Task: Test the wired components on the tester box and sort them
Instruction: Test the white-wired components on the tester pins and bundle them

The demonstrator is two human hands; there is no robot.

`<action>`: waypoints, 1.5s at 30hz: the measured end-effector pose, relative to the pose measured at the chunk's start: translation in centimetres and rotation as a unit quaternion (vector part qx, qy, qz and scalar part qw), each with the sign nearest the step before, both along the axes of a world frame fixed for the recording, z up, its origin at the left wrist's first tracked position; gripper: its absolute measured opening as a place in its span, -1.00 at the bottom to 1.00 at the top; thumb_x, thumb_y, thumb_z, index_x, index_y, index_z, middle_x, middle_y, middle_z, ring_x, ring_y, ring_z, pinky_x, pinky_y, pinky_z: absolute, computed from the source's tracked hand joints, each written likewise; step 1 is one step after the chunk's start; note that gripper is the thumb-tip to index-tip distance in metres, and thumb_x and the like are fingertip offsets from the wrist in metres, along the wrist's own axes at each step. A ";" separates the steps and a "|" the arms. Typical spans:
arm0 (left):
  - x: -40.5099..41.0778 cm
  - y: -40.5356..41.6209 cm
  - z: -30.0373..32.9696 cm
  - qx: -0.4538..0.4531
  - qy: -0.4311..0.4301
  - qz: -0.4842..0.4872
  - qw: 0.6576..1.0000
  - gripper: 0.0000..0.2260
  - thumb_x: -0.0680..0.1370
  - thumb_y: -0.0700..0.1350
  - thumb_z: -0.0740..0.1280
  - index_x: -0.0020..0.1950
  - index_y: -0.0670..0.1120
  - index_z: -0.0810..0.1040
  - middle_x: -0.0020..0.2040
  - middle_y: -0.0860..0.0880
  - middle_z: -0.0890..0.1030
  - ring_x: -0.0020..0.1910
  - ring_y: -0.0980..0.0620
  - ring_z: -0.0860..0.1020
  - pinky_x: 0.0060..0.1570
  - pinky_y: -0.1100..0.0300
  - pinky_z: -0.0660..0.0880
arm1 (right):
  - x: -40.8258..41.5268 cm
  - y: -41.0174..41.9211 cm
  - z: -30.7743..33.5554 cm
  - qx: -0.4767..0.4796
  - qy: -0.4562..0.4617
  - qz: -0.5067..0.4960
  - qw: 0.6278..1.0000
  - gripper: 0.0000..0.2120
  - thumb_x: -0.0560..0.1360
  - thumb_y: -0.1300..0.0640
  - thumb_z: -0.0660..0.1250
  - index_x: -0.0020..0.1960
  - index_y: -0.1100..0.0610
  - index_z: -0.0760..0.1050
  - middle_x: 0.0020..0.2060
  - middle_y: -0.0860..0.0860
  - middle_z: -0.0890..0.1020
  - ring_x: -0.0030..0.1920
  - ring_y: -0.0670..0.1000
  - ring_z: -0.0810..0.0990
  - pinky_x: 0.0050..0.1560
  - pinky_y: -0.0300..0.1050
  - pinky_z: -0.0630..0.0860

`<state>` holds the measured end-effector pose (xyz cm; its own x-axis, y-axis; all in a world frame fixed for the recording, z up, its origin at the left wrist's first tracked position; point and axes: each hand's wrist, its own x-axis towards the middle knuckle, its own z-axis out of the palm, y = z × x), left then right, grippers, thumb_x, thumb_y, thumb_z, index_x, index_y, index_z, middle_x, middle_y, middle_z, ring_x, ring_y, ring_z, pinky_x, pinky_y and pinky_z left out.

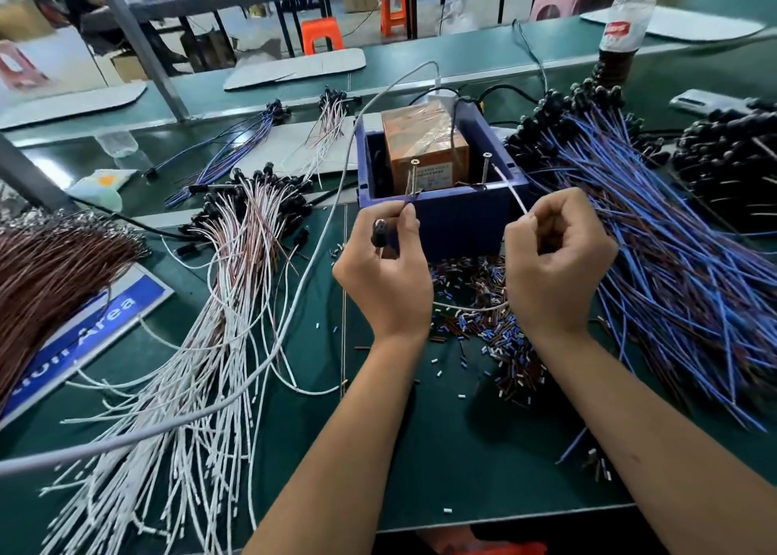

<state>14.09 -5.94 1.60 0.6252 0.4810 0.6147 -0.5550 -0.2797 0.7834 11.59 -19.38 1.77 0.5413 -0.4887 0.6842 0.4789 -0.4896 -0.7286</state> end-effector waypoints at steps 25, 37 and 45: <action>-1.9 -2.1 3.0 -0.049 -0.014 -0.054 0.997 -0.88 0.58 -0.18 0.43 -0.16 -0.10 0.63 -0.32 0.08 0.60 -0.42 0.10 0.43 -0.38 0.22 0.34 | -0.7 -0.4 1.1 0.046 -0.003 -0.006 0.999 -0.88 0.54 0.25 0.29 -0.17 0.19 0.43 -0.39 -0.10 0.44 -0.42 -0.15 0.37 -0.38 -0.28 0.30; -0.5 -21.4 11.5 -0.014 0.282 -0.424 0.861 -0.82 0.53 -0.22 0.41 -0.27 -0.07 0.63 -0.27 -0.04 0.73 -0.43 0.10 0.48 -0.34 0.21 0.38 | -9.3 -19.7 5.4 0.109 0.101 -0.332 0.932 -0.84 0.44 0.12 0.28 -0.01 0.05 0.57 -0.14 0.08 0.64 -0.16 0.10 0.60 -0.04 0.20 0.58; -5.3 -35.6 12.7 -0.053 0.396 -0.586 0.705 -0.86 0.57 -0.28 0.34 -0.20 -0.18 0.53 -0.45 -0.02 0.44 -0.62 0.09 0.27 -0.51 0.37 0.21 | -15.2 -25.3 7.6 -0.211 0.220 -0.347 0.887 -0.55 0.64 0.14 0.23 0.50 0.21 0.36 0.23 0.23 0.64 0.22 0.11 0.50 0.29 0.16 0.44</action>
